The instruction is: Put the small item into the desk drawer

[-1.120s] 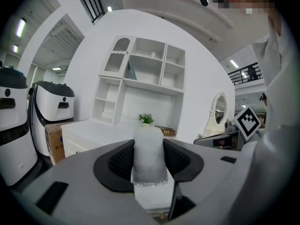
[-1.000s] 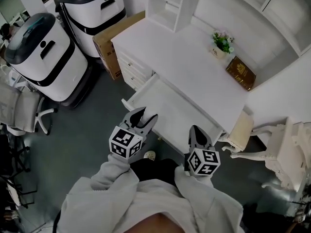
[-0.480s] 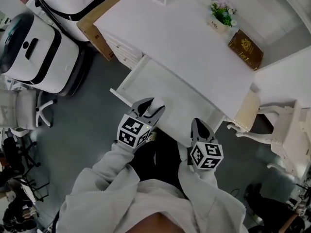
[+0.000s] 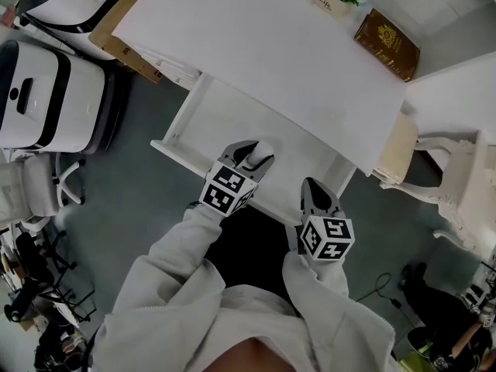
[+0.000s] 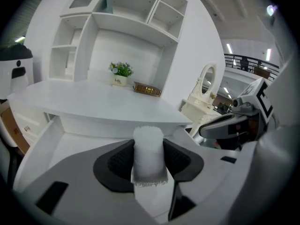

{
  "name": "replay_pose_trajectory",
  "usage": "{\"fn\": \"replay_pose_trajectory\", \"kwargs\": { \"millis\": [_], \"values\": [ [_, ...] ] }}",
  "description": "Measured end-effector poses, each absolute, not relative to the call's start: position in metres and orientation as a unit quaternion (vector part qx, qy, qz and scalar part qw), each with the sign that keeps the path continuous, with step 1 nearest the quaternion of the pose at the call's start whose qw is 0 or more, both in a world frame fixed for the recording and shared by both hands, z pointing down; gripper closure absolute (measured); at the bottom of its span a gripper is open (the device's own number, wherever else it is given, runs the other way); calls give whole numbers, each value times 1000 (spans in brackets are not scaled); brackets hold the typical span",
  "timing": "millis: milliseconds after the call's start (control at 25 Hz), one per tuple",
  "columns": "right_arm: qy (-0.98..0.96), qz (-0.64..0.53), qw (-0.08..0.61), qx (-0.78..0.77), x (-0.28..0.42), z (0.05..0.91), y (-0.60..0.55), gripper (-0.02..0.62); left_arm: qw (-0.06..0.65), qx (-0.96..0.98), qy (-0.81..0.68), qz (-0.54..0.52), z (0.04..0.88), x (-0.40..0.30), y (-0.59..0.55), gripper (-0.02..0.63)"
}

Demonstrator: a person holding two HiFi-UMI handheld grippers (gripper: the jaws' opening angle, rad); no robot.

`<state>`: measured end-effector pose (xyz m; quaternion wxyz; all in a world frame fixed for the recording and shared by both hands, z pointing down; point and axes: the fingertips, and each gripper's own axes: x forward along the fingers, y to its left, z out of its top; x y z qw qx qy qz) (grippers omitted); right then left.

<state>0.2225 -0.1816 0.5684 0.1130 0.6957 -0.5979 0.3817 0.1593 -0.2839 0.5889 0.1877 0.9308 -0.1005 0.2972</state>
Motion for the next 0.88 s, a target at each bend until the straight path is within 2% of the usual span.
{"fn": "replay_pose_trajectory", "kwargs": {
  "millis": [440,880],
  "values": [
    [-562,408,105,712,253,596,-178,561,168,924,-38,342,659,236,-283,416],
    [-539,441,106,710,262,622,-169,561,174,904,-32,389,717,257,-288,416]
  ]
}}
